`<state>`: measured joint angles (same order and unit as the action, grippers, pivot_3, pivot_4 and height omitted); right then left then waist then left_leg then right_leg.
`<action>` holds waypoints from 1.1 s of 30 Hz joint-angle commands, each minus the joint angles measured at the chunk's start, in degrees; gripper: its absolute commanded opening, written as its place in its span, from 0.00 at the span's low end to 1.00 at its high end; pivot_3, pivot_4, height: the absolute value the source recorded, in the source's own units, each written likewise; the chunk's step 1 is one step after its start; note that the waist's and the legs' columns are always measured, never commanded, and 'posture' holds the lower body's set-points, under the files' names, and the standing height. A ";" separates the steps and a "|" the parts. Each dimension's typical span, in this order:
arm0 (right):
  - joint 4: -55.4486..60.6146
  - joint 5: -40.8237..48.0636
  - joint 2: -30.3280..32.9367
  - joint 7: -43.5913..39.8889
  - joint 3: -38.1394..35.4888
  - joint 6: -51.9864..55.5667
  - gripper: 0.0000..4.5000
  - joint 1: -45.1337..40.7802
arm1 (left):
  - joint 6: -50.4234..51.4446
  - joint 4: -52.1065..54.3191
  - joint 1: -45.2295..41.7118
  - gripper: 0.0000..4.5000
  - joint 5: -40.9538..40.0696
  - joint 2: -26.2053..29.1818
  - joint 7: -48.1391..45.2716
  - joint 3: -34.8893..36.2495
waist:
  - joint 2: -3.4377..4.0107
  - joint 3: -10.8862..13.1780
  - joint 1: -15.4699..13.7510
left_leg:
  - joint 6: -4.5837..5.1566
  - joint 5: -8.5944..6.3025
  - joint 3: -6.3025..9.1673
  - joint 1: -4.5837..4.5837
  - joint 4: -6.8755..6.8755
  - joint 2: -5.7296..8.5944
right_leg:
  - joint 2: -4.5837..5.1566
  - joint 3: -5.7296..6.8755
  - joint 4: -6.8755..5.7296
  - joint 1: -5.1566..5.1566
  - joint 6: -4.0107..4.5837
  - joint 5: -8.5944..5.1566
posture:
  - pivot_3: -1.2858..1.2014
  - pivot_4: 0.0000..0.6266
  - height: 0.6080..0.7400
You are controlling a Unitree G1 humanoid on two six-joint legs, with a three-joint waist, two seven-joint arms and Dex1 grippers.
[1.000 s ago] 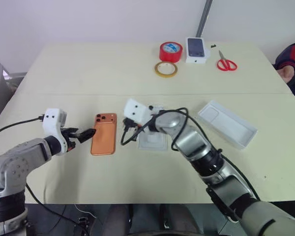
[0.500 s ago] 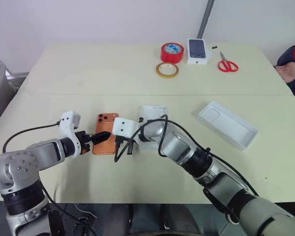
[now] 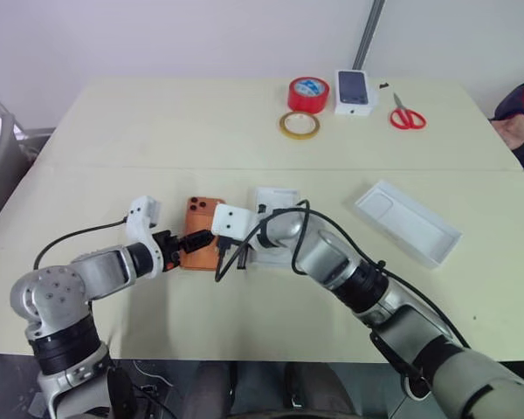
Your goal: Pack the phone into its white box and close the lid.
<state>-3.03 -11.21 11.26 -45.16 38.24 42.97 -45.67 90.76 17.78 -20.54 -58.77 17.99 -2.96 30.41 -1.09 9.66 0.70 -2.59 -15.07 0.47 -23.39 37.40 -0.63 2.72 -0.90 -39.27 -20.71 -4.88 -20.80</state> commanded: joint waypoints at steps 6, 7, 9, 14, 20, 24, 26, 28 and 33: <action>2.79 -0.25 -0.65 0.37 0.10 -0.35 0.00 0.46 | 1.74 -2.91 -1.56 0.99 -3.61 -1.08 3.49 1.37 | 0.00 0.00 0.00 | 0.00 0.00 0.00 0.00 0.00 0.00 | -0.01 0.00 0.00 -0.01 0.00 0.00 | 0.52 0.24 1.00; 2.89 -0.30 -0.56 0.38 0.16 -0.40 0.00 0.58 | 1.74 -3.35 -1.80 0.99 -3.79 -1.38 4.00 2.26 | 0.00 0.00 0.00 | 0.00 0.00 0.00 0.00 -0.01 0.00 | -0.01 0.00 0.00 -0.01 0.00 0.00 | 0.52 0.24 1.00; 3.07 -0.37 -0.40 0.36 0.17 -0.44 0.00 0.80 | 1.74 -4.17 -2.04 0.99 -4.22 -2.09 4.98 3.87 | 0.00 0.00 0.05 | -0.01 0.00 0.00 0.00 0.00 0.00 | -0.01 0.00 0.00 -0.01 0.00 0.00 | 0.52 0.24 1.00; 3.86 -0.77 -0.06 0.20 0.19 -0.22 0.00 1.00 | 1.74 -5.34 -2.23 0.59 -5.52 -2.43 6.81 6.22 | -0.01 0.00 0.15 | -0.02 0.01 0.00 -0.01 -0.01 -0.01 | -0.02 0.00 0.00 -0.03 0.00 0.00 | 0.52 0.24 1.00; 5.92 -0.85 0.77 -0.23 -1.08 0.55 0.00 0.57 | 1.74 -8.95 -3.62 0.48 -8.13 -3.10 9.08 10.46 | -0.03 0.02 0.29 | -0.04 0.02 0.00 -0.03 -0.03 -0.02 | -0.03 -0.01 0.00 -0.07 0.00 0.00 | 0.52 0.24 1.00; 8.75 -0.53 2.00 -0.45 -2.31 1.87 0.00 0.61 | 1.74 -10.18 -3.21 0.28 -10.15 -4.15 11.15 12.29 | -0.05 0.03 0.29 | -0.04 0.02 0.00 -0.04 -0.04 -0.02 | -0.03 -0.01 0.00 -0.09 0.00 0.00 | 0.52 0.24 1.00; 10.61 -0.21 2.85 -0.61 -3.17 2.84 0.00 0.68 | 1.73 -10.58 -3.40 0.08 -11.40 -4.75 12.15 13.54 | -0.09 0.00 0.11 | -0.05 0.02 0.00 -0.05 -0.03 -0.02 | -0.03 -0.01 0.00 -0.08 0.00 0.00 | 0.52 0.24 1.00; 13.34 0.30 4.16 -1.02 -4.46 3.98 0.00 0.89 | 1.02 -11.45 -3.64 0.00 -14.02 -4.95 13.33 14.80 | -0.09 0.00 0.26 | -0.05 0.02 0.01 -0.03 -0.03 -0.02 | -0.03 -0.02 0.01 -0.07 0.00 0.00 | 0.52 0.24 1.00; 22.38 3.00 10.01 -1.81 -10.44 0.93 0.00 5.01 | -4.97 -12.93 -4.09 0.00 -21.58 -4.49 16.34 16.01 | -0.16 0.04 0.11 | -0.05 0.02 0.01 -0.08 -0.08 -0.03 | -0.04 -0.02 0.04 -0.12 0.00 0.00 | 0.52 0.24 1.00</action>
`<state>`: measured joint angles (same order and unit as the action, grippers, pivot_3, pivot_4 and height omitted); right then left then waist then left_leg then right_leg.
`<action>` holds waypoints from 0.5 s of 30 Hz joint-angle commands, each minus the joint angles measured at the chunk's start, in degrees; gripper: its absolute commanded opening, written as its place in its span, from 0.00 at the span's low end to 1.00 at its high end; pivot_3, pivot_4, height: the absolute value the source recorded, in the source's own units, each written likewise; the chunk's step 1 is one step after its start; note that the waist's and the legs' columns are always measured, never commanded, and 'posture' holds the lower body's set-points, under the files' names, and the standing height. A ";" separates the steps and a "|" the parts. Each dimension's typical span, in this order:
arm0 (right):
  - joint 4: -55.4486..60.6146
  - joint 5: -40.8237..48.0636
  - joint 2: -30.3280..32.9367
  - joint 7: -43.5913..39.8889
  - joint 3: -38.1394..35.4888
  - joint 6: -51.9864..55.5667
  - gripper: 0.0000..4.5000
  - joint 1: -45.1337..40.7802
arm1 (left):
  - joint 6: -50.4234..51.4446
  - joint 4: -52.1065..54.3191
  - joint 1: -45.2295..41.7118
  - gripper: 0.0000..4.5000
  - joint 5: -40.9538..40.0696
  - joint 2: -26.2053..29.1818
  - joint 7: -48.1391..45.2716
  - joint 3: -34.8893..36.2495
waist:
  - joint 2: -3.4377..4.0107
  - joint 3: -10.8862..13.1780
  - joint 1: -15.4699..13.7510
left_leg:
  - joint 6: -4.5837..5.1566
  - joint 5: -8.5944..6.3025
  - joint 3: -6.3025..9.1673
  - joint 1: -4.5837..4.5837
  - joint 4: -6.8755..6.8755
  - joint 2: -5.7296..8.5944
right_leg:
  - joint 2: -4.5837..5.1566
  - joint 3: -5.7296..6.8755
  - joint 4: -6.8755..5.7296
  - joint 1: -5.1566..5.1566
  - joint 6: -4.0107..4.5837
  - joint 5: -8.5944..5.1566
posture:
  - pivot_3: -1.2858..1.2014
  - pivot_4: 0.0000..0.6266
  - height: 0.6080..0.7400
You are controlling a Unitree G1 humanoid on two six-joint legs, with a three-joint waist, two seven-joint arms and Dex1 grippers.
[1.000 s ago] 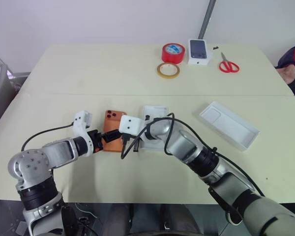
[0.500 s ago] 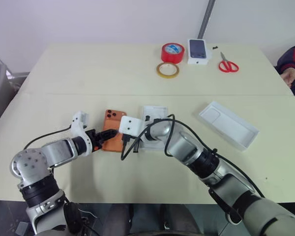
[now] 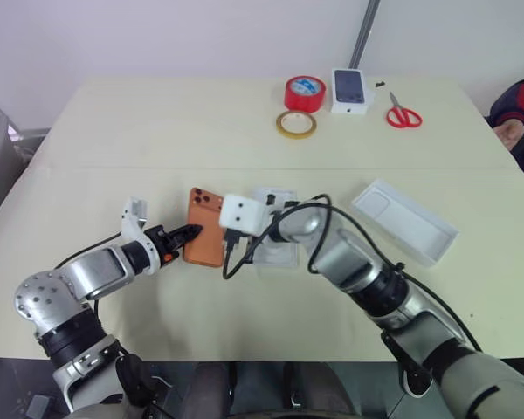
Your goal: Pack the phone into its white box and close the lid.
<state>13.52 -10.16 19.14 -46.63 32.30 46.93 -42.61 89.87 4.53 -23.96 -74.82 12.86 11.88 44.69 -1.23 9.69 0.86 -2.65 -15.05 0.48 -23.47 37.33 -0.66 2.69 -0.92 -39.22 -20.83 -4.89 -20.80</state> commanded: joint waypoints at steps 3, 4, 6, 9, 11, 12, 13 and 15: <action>9.27 5.67 6.99 -2.73 -10.54 -3.67 0.00 5.23 | -8.22 -0.43 -1.29 0.00 -10.86 0.14 4.75 -0.36 | -0.05 0.03 -0.22 | 0.00 0.00 0.00 -0.02 0.01 0.00 | 0.01 0.00 0.05 0.03 0.00 0.00 | 0.52 0.24 1.00; 10.07 7.58 8.17 -3.70 -12.98 -2.60 0.00 6.02 | -9.64 -0.38 -1.47 0.00 -12.89 -0.20 6.02 -1.67 | -0.05 0.03 -0.26 | 0.00 0.00 0.00 -0.02 0.02 0.00 | 0.01 0.00 0.06 0.04 0.00 0.00 | 0.52 0.24 1.00; 11.10 12.05 10.68 -5.58 -18.94 -1.63 0.00 8.46 | -12.58 0.57 -1.62 0.00 -16.96 -1.97 9.12 -5.72 | -0.06 0.04 -0.44 | 0.01 -0.01 0.00 -0.02 0.02 0.00 | 0.01 0.01 0.06 0.06 0.00 0.00 | 0.52 0.24 1.00; 11.33 15.54 15.39 -7.52 -24.70 -3.96 0.00 13.54 | -16.69 2.01 -1.51 0.00 -20.64 -5.52 12.81 -12.94 | -0.08 0.04 -0.61 | 0.04 -0.03 0.00 -0.02 0.06 0.01 | 0.04 0.02 0.14 0.15 -0.01 0.01 | 0.52 0.24 1.00; 11.52 17.74 17.26 -7.77 -27.86 -3.73 0.00 16.11 | -19.51 2.72 -1.26 0.00 -22.10 -7.21 14.55 -17.03 | -0.12 0.07 -0.72 | 0.08 -0.04 -0.01 0.00 0.09 0.01 | 0.04 0.02 0.21 0.24 -0.01 0.01 | 0.52 0.24 1.00; 11.43 18.56 18.30 -7.64 -29.80 -3.84 0.00 17.59 | -20.85 2.61 -1.15 0.00 -22.12 -8.60 15.20 -19.07 | -0.12 0.07 -0.62 | 0.08 -0.05 -0.02 -0.01 0.09 0.01 | 0.03 0.01 0.22 0.23 -0.01 0.01 | 0.52 0.24 1.00; 11.38 19.05 19.21 -7.37 -31.31 -4.38 0.00 18.92 | -21.94 2.45 -0.88 0.00 -21.95 -9.48 15.51 -20.89 | -0.11 0.07 -0.38 | 0.08 -0.05 -0.02 -0.01 0.08 0.01 | 0.02 0.01 0.21 0.22 -0.01 0.01 | 0.52 0.24 1.00; 11.41 19.63 20.92 -6.67 -33.37 -5.08 0.00 21.12 | -23.40 2.19 -0.19 0.00 -21.75 -10.44 15.69 -24.15 | -0.11 0.07 0.01 | 0.08 -0.04 -0.05 0.03 0.07 -0.03 | -0.05 -0.03 0.20 0.24 -0.01 0.01 | 0.52 0.24 1.00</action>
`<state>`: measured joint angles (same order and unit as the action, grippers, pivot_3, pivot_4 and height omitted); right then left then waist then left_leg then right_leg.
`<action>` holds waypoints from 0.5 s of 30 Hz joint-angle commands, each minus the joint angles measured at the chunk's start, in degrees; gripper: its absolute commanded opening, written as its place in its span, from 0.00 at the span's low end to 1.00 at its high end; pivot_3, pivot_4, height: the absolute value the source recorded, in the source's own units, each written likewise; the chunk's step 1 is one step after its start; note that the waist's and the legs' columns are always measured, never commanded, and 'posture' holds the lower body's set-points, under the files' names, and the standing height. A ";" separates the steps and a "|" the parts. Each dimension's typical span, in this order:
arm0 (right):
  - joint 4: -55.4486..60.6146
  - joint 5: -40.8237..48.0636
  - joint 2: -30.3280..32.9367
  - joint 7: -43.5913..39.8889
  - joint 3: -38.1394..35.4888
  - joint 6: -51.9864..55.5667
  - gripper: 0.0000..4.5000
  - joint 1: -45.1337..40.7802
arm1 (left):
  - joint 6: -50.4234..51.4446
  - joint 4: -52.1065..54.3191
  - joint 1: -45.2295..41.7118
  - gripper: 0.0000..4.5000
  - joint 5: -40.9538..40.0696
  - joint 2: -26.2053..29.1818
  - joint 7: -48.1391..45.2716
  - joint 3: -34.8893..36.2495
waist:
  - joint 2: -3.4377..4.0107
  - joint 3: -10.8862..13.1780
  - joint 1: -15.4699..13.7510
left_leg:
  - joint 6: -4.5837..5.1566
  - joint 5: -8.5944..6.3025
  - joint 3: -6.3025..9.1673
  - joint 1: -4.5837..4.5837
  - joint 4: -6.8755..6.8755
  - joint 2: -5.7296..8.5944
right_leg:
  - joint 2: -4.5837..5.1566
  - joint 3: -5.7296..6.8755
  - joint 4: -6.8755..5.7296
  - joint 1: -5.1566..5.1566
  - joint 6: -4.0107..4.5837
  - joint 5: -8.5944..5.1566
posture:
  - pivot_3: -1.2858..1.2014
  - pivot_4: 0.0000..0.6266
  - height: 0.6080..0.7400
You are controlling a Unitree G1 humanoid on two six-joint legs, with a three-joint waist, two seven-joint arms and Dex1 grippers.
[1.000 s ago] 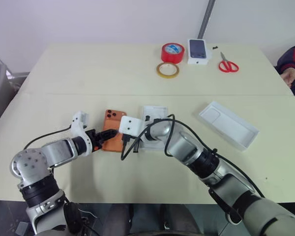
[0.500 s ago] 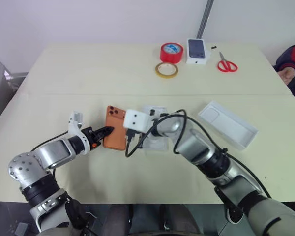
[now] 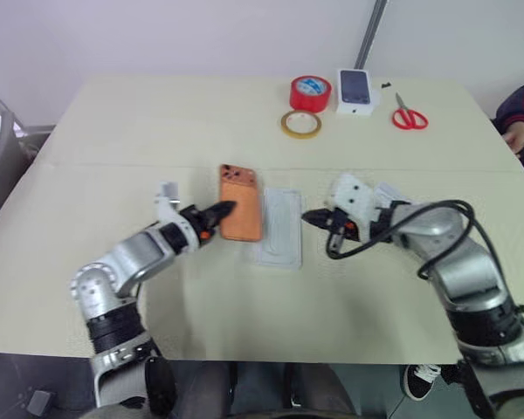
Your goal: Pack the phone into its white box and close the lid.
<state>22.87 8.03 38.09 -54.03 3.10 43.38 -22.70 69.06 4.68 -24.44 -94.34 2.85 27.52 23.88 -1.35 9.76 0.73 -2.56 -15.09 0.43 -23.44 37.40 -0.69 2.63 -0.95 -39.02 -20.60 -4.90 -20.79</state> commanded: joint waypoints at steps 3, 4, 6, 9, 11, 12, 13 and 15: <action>2.29 2.13 3.92 1.77 -6.00 -1.76 0.00 3.41 | -4.10 1.46 1.15 0.00 -1.99 -0.53 -0.39 -7.00 | 0.02 0.00 0.31 | 0.00 0.00 -0.04 0.05 -0.03 -0.05 | -0.08 -0.05 -0.01 0.00 0.00 0.00 | 0.52 0.24 1.00; 2.23 2.33 4.46 2.09 -6.49 -1.96 0.00 3.88 | -4.69 0.94 1.09 0.00 -1.61 -0.43 -0.51 -7.86 | 0.02 0.00 0.28 | 0.00 0.01 -0.06 0.06 -0.04 -0.06 | -0.09 -0.08 -0.01 0.00 0.00 0.00 | 0.52 0.24 1.00; 2.08 2.66 5.27 2.64 -7.02 -2.28 0.00 4.43 | -5.71 0.22 0.97 0.00 -1.22 0.04 -0.79 -9.12 | 0.02 0.00 0.00 | -0.01 0.01 -0.06 0.06 -0.01 -0.06 | -0.10 -0.07 -0.01 0.00 0.00 0.00 | 0.52 0.24 1.00; 1.89 2.96 5.89 3.43 -7.09 -2.60 0.00 4.58 | -6.44 -0.46 0.68 0.00 -1.04 1.67 -1.58 -10.37 | 0.03 0.00 -0.15 | -0.01 0.02 -0.06 0.05 0.05 -0.04 | -0.09 -0.07 -0.02 0.04 0.00 0.00 | 0.52 0.24 1.00; 1.89 3.29 6.13 3.74 -6.94 -2.90 0.00 4.68 | -7.09 -1.03 0.61 0.00 -1.27 2.42 -1.89 -10.87 | 0.03 0.00 -0.16 | -0.01 0.02 -0.05 0.05 0.05 -0.04 | -0.09 -0.07 -0.01 0.04 0.00 0.00 | 0.52 0.24 1.00; 1.88 3.39 6.20 3.88 -6.82 -3.04 0.00 4.68 | -7.27 -1.19 0.60 0.00 -1.26 2.77 -2.08 -11.15 | 0.03 0.00 -0.17 | -0.02 0.02 -0.05 0.05 0.05 -0.04 | -0.09 -0.07 -0.01 0.04 0.00 0.00 | 0.52 0.24 1.00; 1.84 3.45 6.24 4.03 -6.65 -3.19 0.00 4.62 | -7.42 -1.33 0.59 0.00 -1.28 3.07 -2.19 -11.46 | 0.03 0.00 -0.20 | -0.02 0.02 -0.05 0.05 0.05 -0.04 | -0.09 -0.06 -0.01 0.04 0.00 0.00 | 0.52 0.24 1.00; 1.67 3.51 6.25 4.30 -6.32 -3.45 0.00 4.45 | -7.73 -1.36 0.71 0.00 -1.17 3.61 -2.54 -12.17 | 0.03 0.00 -0.27 | -0.02 0.02 -0.05 0.05 0.07 -0.03 | -0.08 -0.07 -0.01 0.06 0.00 0.00 | 0.52 0.24 1.00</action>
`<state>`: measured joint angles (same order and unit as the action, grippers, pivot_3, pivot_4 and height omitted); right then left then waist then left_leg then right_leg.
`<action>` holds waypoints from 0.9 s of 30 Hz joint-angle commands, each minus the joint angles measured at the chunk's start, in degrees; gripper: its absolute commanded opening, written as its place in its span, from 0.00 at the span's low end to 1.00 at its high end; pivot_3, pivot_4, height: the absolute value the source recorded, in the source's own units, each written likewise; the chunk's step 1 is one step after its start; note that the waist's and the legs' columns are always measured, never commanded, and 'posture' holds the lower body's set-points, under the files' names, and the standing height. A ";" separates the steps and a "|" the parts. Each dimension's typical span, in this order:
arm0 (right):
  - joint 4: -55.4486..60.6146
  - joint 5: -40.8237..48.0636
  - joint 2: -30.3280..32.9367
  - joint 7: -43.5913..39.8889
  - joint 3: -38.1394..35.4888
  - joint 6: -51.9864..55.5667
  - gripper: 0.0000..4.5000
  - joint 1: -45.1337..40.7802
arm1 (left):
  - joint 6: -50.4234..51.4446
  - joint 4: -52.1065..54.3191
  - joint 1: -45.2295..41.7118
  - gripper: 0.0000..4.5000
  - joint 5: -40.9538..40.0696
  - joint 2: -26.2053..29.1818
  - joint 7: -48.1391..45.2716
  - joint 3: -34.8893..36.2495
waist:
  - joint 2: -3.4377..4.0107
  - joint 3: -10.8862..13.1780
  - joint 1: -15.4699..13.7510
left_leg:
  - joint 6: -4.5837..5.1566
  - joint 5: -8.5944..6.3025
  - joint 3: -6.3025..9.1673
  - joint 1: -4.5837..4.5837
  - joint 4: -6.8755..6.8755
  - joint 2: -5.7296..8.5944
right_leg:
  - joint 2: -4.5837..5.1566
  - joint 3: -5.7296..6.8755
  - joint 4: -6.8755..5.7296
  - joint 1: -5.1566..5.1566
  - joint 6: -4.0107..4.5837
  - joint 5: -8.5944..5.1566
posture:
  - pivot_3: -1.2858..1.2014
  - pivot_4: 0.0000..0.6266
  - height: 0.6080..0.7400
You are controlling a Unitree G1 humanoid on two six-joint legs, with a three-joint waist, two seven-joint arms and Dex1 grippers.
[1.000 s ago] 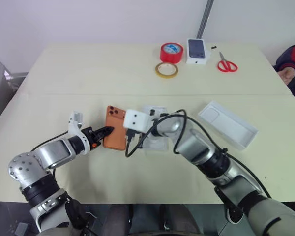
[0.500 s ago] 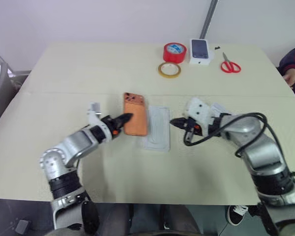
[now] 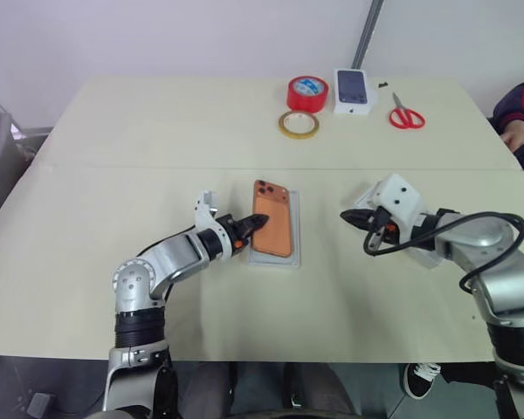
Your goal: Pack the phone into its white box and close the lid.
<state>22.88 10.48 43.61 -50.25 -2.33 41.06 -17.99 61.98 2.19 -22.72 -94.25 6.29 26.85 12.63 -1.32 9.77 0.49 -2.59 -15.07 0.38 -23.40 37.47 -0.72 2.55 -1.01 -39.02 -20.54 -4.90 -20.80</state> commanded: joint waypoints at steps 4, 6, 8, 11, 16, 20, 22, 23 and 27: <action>0.11 0.05 0.85 1.20 0.30 -2.63 0.00 -0.70 | -1.45 1.47 -0.46 0.00 -0.82 0.32 -2.26 -2.22 | 0.00 0.00 -0.01 | -0.01 0.00 0.00 0.00 0.00 0.00 | 0.00 0.00 0.00 0.00 0.00 0.00 | 0.52 0.24 1.00; -0.58 -0.40 1.08 1.33 0.81 -3.36 0.00 -0.80 | -1.37 1.77 -0.22 0.22 -0.23 0.55 -2.45 -3.14 | 0.00 0.00 -0.02 | -0.01 0.00 0.00 0.00 0.00 0.00 | 0.00 0.00 0.00 0.00 0.00 0.00 | 0.52 0.24 1.00; -0.90 -0.33 1.19 1.45 1.06 -3.69 0.00 -1.12 | -1.54 1.92 -0.10 0.41 0.33 0.99 -2.62 -3.74 | 0.00 0.00 0.00 | -0.01 0.01 0.00 0.00 0.00 0.00 | 0.00 0.00 0.00 0.01 0.00 0.00 | 0.52 0.24 1.00; -0.94 -0.08 1.31 1.50 1.18 -3.85 0.00 -1.52 | -1.60 2.65 -0.13 0.76 0.56 2.11 -3.26 -3.79 | 0.00 0.00 0.04 | -0.02 0.01 0.00 0.01 0.00 0.00 | 0.00 0.00 0.00 0.01 0.00 0.00 | 0.52 0.24 1.00; -0.54 0.19 1.51 1.65 1.32 -3.51 0.00 -2.02 | 0.23 6.93 -1.05 0.96 1.26 9.41 -6.88 -3.55 | 0.02 0.00 0.28 | -0.03 0.02 0.01 0.05 -0.01 -0.01 | -0.01 0.00 0.00 0.03 0.00 0.00 | 0.52 0.24 1.00; -0.51 -0.58 1.96 1.75 2.64 -3.07 0.00 -2.86 | 0.60 9.48 -2.58 0.96 0.41 16.28 -10.43 -2.70 | 0.05 0.02 0.17 | -0.04 0.02 0.01 0.04 -0.05 -0.03 | -0.04 0.00 0.00 0.01 0.01 -0.01 | 0.52 0.24 1.00; -0.89 -1.19 2.29 1.60 3.87 -3.05 0.00 -3.25 | -0.33 9.81 -3.08 0.96 0.50 18.57 -11.58 -1.95 | 0.05 0.02 0.00 | -0.04 0.02 0.01 0.04 -0.03 -0.01 | -0.01 0.00 0.00 0.02 0.01 -0.01 | 0.52 0.24 1.00; -1.17 -1.75 2.56 1.49 4.79 -3.23 0.00 -3.43 | -0.46 9.93 -3.19 0.96 1.34 19.82 -12.65 -1.75 | 0.05 0.02 0.01 | -0.04 0.02 0.02 0.03 -0.02 -0.01 | 0.00 0.01 0.01 0.03 0.01 -0.01 | 0.52 0.24 1.00; -1.84 -3.18 2.08 2.06 9.00 -0.91 0.00 -5.51 | -3.00 13.13 -3.09 0.74 16.63 26.47 -20.15 -5.16 | 0.05 0.03 0.15 | -0.04 0.02 0.01 0.03 -0.05 0.00 | -0.01 0.01 0.02 0.01 0.01 -0.01 | 0.52 0.24 1.00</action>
<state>20.48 8.02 45.31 -48.65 5.77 39.45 -21.68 60.88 12.51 -25.21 -83.48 31.18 10.24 9.15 -1.27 9.79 0.64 -2.63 -15.05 0.39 -23.35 37.41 -0.72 2.54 -1.01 -39.00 -20.53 -4.89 -20.80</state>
